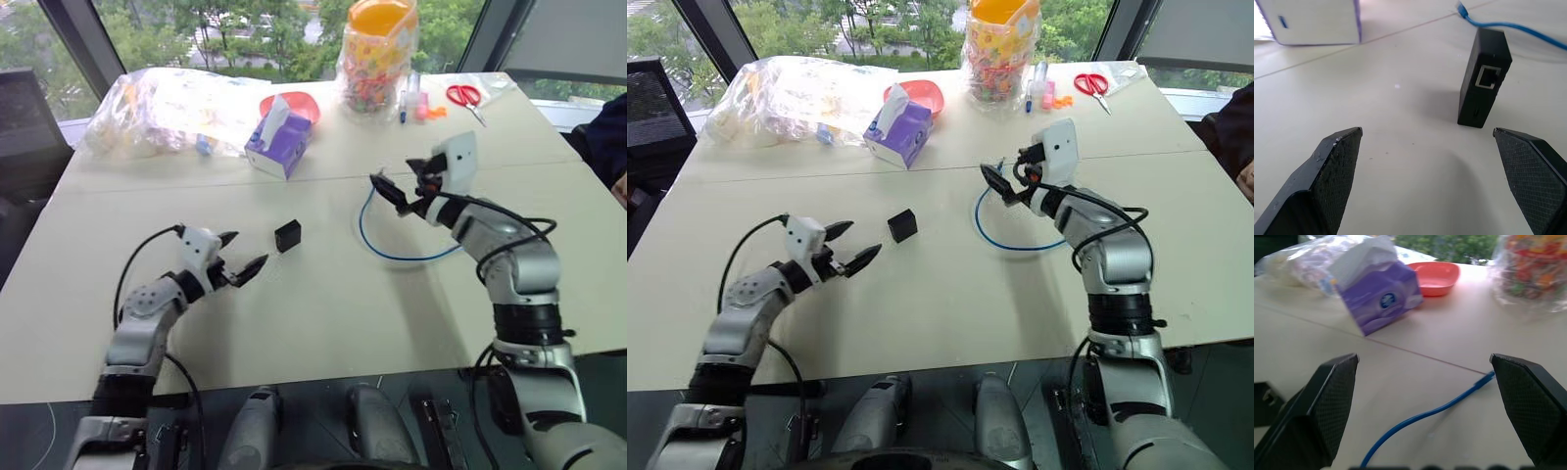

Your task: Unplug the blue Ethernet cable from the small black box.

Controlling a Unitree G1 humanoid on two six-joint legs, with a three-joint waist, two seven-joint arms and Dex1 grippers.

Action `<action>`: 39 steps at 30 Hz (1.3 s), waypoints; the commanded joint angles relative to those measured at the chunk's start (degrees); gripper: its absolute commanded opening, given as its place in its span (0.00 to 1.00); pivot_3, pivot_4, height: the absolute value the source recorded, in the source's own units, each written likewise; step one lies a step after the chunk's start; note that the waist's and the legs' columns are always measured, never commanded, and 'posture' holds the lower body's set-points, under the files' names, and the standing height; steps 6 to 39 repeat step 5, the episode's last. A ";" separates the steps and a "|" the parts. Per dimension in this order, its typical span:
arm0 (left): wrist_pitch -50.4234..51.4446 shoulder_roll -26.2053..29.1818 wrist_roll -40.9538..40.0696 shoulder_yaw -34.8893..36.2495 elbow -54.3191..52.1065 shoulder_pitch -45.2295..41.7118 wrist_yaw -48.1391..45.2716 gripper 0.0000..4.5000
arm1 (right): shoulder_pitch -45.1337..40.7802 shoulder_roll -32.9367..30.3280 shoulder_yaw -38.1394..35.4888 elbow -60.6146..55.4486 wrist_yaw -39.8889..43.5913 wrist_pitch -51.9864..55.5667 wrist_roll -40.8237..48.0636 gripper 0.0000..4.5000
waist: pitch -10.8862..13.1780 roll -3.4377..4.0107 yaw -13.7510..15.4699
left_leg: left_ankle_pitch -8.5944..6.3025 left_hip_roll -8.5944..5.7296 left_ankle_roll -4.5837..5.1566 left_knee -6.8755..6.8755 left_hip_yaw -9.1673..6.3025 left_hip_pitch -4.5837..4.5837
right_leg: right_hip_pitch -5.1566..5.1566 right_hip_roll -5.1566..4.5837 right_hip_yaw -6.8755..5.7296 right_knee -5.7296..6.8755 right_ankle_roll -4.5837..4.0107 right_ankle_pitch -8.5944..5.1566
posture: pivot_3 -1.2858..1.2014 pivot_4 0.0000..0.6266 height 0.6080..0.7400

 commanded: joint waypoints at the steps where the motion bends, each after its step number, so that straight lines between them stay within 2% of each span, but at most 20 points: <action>1: 3.10 2.01 -3.07 3.44 -5.46 0.41 0.32 0.99 | 3.05 -3.39 -0.62 -5.27 6.12 2.14 4.22 1.00 | 0.00 0.00 0.08 | 0.00 0.00 0.00 0.01 0.00 0.00 | 0.00 0.00 0.00 0.00 -0.01 -0.01 | 0.52 0.24 0.90; 5: 6.75 2.43 -4.85 5.08 -9.97 0.85 2.56 0.99 | 7.67 -7.57 -2.15 -7.89 10.59 3.42 6.81 1.00 | 0.01 -0.01 0.16 | 0.00 0.00 0.00 0.04 0.00 0.00 | 0.01 -0.01 0.00 -0.02 -0.17 -0.10 | 0.52 0.24 0.90; 39: 6.75 2.43 -4.85 5.08 -9.97 0.85 2.56 0.99 | 7.67 -7.57 -2.15 -7.89 10.59 3.42 6.81 1.00 | 0.01 -0.01 0.16 | 0.00 0.00 0.00 0.04 0.00 0.00 | 0.01 -0.01 0.00 -0.02 -0.17 -0.10 | 0.52 0.24 0.90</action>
